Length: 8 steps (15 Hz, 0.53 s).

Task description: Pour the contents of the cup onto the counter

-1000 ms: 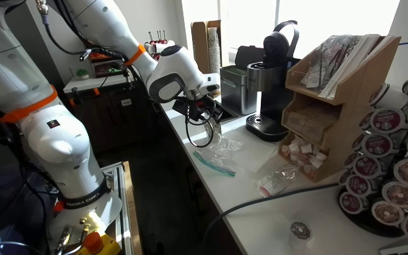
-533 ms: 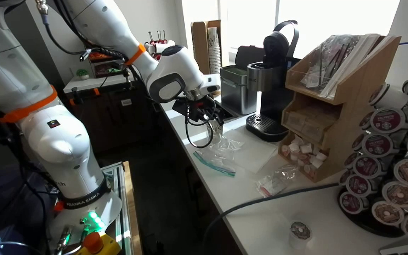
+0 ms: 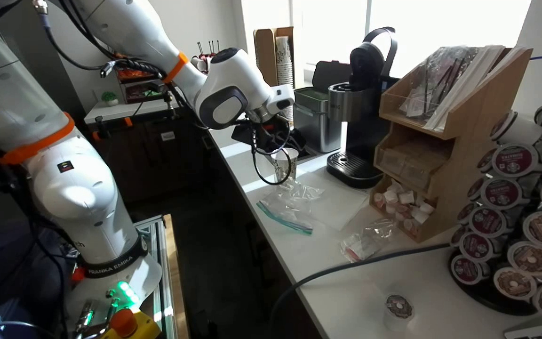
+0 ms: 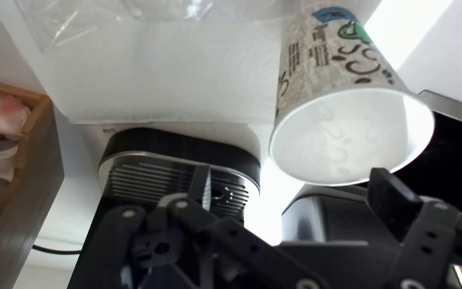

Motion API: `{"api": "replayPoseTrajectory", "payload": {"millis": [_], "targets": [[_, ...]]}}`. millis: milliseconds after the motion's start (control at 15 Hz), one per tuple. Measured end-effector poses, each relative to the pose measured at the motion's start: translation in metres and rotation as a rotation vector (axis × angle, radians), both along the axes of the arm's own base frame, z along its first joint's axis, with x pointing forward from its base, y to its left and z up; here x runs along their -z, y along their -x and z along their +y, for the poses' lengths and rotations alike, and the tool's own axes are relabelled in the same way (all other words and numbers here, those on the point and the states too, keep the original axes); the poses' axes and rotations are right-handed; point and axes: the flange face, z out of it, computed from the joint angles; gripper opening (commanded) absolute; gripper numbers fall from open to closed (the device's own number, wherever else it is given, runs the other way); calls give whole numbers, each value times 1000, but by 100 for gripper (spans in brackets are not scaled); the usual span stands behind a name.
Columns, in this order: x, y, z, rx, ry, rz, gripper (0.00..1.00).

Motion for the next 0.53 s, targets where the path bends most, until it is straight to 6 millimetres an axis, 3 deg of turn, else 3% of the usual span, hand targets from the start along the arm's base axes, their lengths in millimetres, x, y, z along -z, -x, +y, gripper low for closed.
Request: {"api": "replayPoseTrajectory", "payload": {"millis": [533], "targets": [[-41, 5, -1, -4, 36, -63, 100]]}}
